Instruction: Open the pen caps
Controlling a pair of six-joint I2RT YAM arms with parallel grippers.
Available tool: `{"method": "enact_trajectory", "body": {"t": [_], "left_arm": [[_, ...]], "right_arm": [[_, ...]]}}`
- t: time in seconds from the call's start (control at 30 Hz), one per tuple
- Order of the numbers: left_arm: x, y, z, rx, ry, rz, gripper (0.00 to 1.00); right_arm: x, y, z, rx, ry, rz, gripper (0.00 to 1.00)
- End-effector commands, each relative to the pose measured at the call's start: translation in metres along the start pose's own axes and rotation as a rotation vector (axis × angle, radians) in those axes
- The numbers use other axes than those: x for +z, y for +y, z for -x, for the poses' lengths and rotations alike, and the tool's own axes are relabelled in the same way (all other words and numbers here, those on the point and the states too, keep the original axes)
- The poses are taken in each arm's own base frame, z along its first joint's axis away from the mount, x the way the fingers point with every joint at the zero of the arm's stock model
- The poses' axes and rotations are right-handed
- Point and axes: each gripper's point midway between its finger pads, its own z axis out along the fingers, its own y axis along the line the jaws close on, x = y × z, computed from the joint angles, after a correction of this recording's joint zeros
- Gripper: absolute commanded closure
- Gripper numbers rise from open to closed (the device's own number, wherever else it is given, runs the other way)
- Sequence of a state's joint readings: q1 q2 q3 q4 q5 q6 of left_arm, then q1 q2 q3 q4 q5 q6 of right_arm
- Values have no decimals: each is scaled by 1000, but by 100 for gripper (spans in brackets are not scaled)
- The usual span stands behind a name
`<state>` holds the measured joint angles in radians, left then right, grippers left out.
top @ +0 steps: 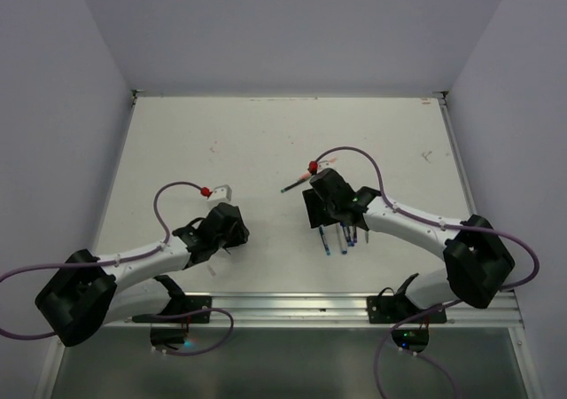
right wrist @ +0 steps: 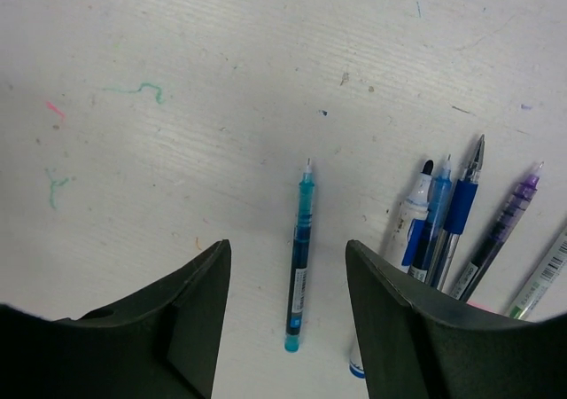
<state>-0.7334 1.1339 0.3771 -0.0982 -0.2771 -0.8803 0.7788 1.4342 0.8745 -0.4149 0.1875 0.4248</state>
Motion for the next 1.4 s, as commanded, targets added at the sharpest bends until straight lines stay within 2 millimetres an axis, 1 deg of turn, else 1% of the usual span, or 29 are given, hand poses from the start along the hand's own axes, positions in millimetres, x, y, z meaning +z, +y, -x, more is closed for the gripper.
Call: {"method": "enact_trajectory", "body": {"t": [0.0, 0.13, 0.2, 0.3, 0.33, 0.37, 0.4, 0.43, 0.47, 0.5, 0.53, 0.57, 0.6, 0.63, 0.67, 0.7, 0.73, 0.77, 0.8, 0.83, 0.87, 0.9, 0.93, 0.97, 1.0, 1.03, 1.13, 1.27, 1.37], "left_arm": [[-5, -4, 13, -14, -50, -5, 57], [-12, -21, 30, -2, -94, -65, 57], [-17, -31, 40, 8, -118, -100, 55], [-22, -53, 58, 40, -163, -173, 53], [-24, -61, 66, 74, -177, -190, 52], [-22, -73, 73, 87, -195, -222, 51], [-24, -87, 86, 104, -215, -248, 50], [-22, -95, 91, 160, -219, -258, 48], [-10, -98, 86, 199, -182, -247, 48], [-11, -116, 101, 219, -201, -269, 47], [-6, -121, 105, 274, -202, -269, 47], [9, -124, 101, 315, -175, -254, 47], [13, -133, 105, 348, -174, -274, 47], [15, -146, 116, 402, -201, -294, 47], [28, -150, 113, 434, -186, -294, 47], [30, -162, 124, 451, -202, -306, 47], [35, -164, 127, 498, -208, -304, 47], [46, -166, 124, 524, -199, -303, 47], [50, -171, 123, 548, -190, -321, 47], [52, -179, 130, 591, -211, -335, 47], [62, -179, 125, 614, -193, -333, 47], [66, -182, 124, 634, -187, -342, 47], [68, -186, 129, 653, -196, -340, 47], [78, -183, 123, 669, -169, -327, 47], [81, -185, 126, 679, -173, -320, 47], [85, -182, 125, 693, -157, -303, 47], [101, -174, 118, 710, -132, -264, 47], [116, -160, 116, 714, -126, -185, 48], [125, -152, 109, 720, -105, -156, 49]], "right_arm": [[-12, 3, 8, -5, -40, 36, 41], [-27, 4, 17, 6, -89, 55, 40], [-31, -1, 20, 12, -108, 34, 33], [-41, -11, 24, 29, -142, -6, 26], [-44, -19, 25, 32, -147, -47, 25], [-47, -21, 27, 33, -156, -59, 22], [-49, -23, 27, 35, -154, -69, 21], [-52, -27, 32, 43, -170, -95, 19], [-54, -31, 29, 56, -153, -117, 17], [-58, -32, 32, 64, -158, -128, 14], [-59, -34, 32, 69, -154, -139, 13], [-61, -38, 28, 75, -135, -160, 13], [-61, -39, 27, 79, -123, -172, 12], [-63, -41, 29, 86, -120, -182, 12], [-65, -46, 25, 95, -101, -210, 12], [-67, -48, 25, 103, -96, -224, 13], [-70, -49, 26, 113, -99, -231, 13], [-73, -50, 25, 120, -100, -233, 13], [-76, -49, 25, 126, -108, -222, 14], [-83, -49, 28, 139, -135, -204, 14], [-86, -49, 29, 144, -148, -193, 13], [-89, -47, 31, 148, -160, -174, 13], [-97, -46, 34, 158, -187, -155, 13], [-100, -46, 35, 157, -197, -148, 13], [-103, -46, 37, 160, -207, -141, 13], [-108, -46, 40, 166, -223, -135, 12], [-111, -45, 42, 173, -228, -123, 12], [-109, -44, 40, 180, -215, -115, 12], [-107, -46, 38, 190, -212, -119, 12]]}}
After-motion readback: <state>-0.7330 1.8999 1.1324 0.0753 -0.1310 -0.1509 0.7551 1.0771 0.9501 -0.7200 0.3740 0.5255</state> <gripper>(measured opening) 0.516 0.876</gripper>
